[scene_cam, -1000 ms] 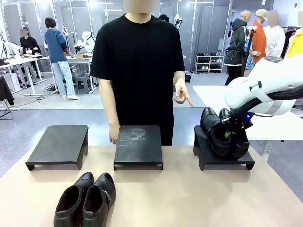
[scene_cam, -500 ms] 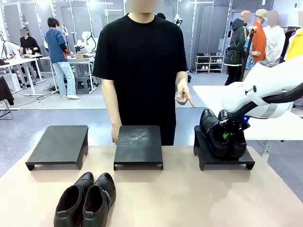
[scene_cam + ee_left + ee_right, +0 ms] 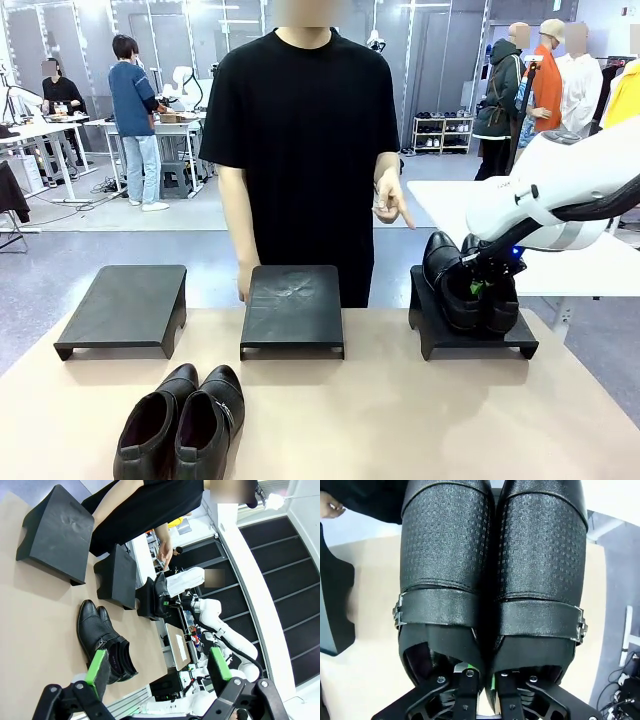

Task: Place the shoes on the stand as instructed by the person.
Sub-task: Pick up one pair of Shoes and place it on the Shoes Stand indicated by the person.

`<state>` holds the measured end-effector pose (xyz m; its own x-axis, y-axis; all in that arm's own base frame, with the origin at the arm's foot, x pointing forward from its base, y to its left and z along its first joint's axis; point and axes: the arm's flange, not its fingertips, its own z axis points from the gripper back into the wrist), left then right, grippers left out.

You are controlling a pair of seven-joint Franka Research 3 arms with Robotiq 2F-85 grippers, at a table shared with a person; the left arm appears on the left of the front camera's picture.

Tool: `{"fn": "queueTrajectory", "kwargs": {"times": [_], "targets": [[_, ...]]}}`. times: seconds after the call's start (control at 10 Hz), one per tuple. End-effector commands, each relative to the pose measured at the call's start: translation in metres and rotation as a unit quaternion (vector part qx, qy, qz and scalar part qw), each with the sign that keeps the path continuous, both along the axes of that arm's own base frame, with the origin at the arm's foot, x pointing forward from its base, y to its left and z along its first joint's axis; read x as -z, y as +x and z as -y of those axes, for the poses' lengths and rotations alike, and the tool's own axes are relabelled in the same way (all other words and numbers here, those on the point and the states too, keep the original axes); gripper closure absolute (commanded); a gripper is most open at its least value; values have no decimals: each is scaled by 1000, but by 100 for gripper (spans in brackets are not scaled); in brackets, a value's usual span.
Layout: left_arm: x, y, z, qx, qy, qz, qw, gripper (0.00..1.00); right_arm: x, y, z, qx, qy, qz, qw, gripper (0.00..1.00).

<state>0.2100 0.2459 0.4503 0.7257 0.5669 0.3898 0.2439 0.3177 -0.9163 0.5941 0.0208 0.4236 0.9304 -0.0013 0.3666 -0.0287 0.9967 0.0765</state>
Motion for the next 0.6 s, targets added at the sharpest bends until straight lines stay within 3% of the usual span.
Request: {"fn": "queueTrajectory", "kwargs": {"times": [0.0, 0.3, 0.4, 0.5], "targets": [[0, 1, -2, 1, -3, 15, 1000, 0, -4, 5, -4, 14, -8, 15, 1000, 59], [0, 1, -2, 1, -3, 15, 1000, 0, -10, 1, -7, 12, -12, 17, 1000, 9], [0, 1, -2, 1, -3, 15, 1000, 0, -12, 0, -7, 13, -13, 17, 1000, 34], [0, 1, -2, 1, -3, 15, 1000, 0, -12, -2, -6, 15, -11, 16, 1000, 0]]}}
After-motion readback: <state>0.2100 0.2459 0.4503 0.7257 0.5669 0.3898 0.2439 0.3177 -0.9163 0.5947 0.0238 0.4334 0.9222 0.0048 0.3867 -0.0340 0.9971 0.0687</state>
